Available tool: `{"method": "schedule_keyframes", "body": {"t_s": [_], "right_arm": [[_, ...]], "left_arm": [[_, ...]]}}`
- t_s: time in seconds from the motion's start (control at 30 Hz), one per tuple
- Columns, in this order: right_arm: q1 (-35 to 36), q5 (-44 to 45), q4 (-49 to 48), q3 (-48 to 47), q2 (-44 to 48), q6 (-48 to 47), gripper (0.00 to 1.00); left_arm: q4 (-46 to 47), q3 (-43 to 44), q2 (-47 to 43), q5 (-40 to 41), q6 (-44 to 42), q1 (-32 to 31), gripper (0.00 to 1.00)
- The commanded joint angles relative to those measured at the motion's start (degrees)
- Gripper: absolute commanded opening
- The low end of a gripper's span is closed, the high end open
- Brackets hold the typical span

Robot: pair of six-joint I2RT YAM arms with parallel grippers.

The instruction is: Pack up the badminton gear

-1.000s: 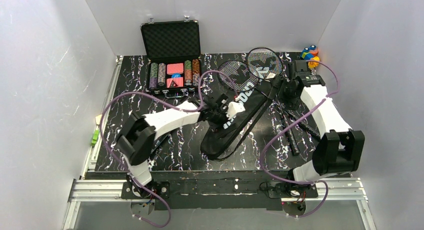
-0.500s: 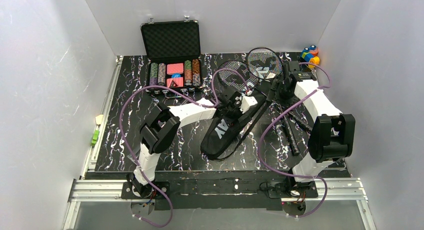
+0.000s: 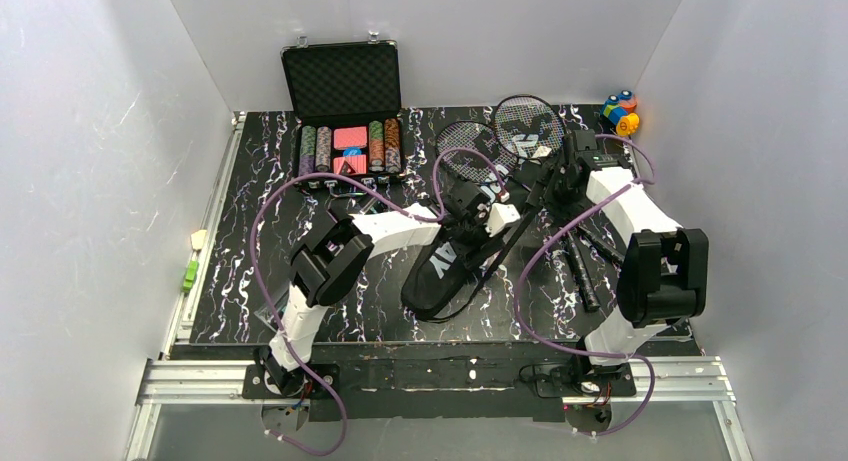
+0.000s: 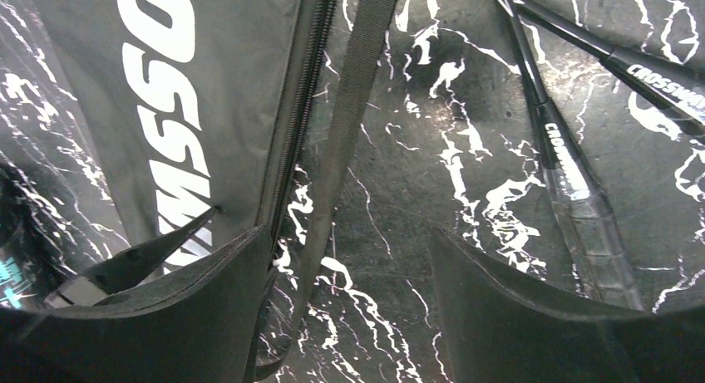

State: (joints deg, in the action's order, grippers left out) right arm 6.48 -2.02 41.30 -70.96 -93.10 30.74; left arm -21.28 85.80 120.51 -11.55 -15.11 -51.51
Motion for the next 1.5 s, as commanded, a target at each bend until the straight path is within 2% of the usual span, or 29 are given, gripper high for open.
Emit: {"method": "schedule_keyframes", "body": {"t_s": [0.0, 0.07, 0.13, 0.27, 0.37, 0.4, 0.43, 0.5, 0.53, 0.63, 0.7, 0.93, 1.17, 1.33, 1.47], "right_arm": [[0.69, -2.46, -2.82, 1.26, 3.34, 1.55, 0.77], [1.09, -3.1, -3.4, 1.88, 3.74, 1.85, 0.77], [1.52, -3.6, -3.73, 2.39, 3.89, 1.99, 0.76], [2.62, -4.59, -4.37, 3.45, 3.85, 2.43, 0.76], [3.85, -5.6, -5.33, 4.65, 3.5, 3.22, 0.76], [4.22, -6.01, -5.61, 5.02, 3.39, 3.59, 0.76], [4.44, -6.25, -6.03, 5.47, 3.25, 3.84, 0.76], [4.86, -6.93, -6.98, 6.35, 2.74, 4.4, 0.76], [5.12, -6.97, -7.24, 6.62, 2.53, 4.59, 0.76], [5.75, -7.27, -7.74, 6.88, 1.93, 4.9, 0.76], [6.03, -7.45, -8.12, 6.84, 1.54, 5.29, 0.76], [7.44, -11.17, -10.84, 6.47, -0.5, 7.54, 0.76], [12.06, -15.62, -16.95, 9.42, -1.85, 13.02, 0.74], [13.99, -18.28, -22.4, 10.8, -3.67, 17.14, 0.61], [14.17, -18.37, -21.51, 10.77, -2.22, 16.68, 0.58]], "left_arm": [[0.32, 0.25, -0.31, 2.09, -1.7, -0.18, 0.61], [-0.02, 0.29, -0.69, 1.83, -1.84, -0.25, 0.49], [-0.23, 0.02, -1.55, 1.15, -1.7, -0.18, 0.44], [-0.5, -0.73, -3.51, -0.01, -1.46, -0.18, 0.43], [-1.93, -0.78, -4.57, -1.65, -0.53, -0.17, 0.48], [-2.33, -0.61, -4.6, -1.96, -0.2, -0.22, 0.46], [-2.51, -0.59, -4.63, -2.21, -0.05, -0.22, 0.38], [-2.91, -0.36, -4.6, -2.67, 0.03, -0.2, 0.13], [-3.19, -0.26, -4.62, -2.68, 0.28, -0.22, 0.08], [-3.42, -0.18, -4.75, -2.6, 0.6, -0.17, 0.06], [-3.53, -0.07, -4.92, -2.45, 0.57, -0.22, 0.0], [-4.95, 0.38, -7.04, -1.9, 1.53, -0.22, 0.0], [-9.16, -1.37, -12.93, -1.28, 3.96, 0.07, 0.0], [-10.25, -8.9, -21.04, -2.2, 4.21, 0.13, 0.0], [-10.24, -10.85, -21.67, -1.81, 3.19, 0.15, 0.0]]}}
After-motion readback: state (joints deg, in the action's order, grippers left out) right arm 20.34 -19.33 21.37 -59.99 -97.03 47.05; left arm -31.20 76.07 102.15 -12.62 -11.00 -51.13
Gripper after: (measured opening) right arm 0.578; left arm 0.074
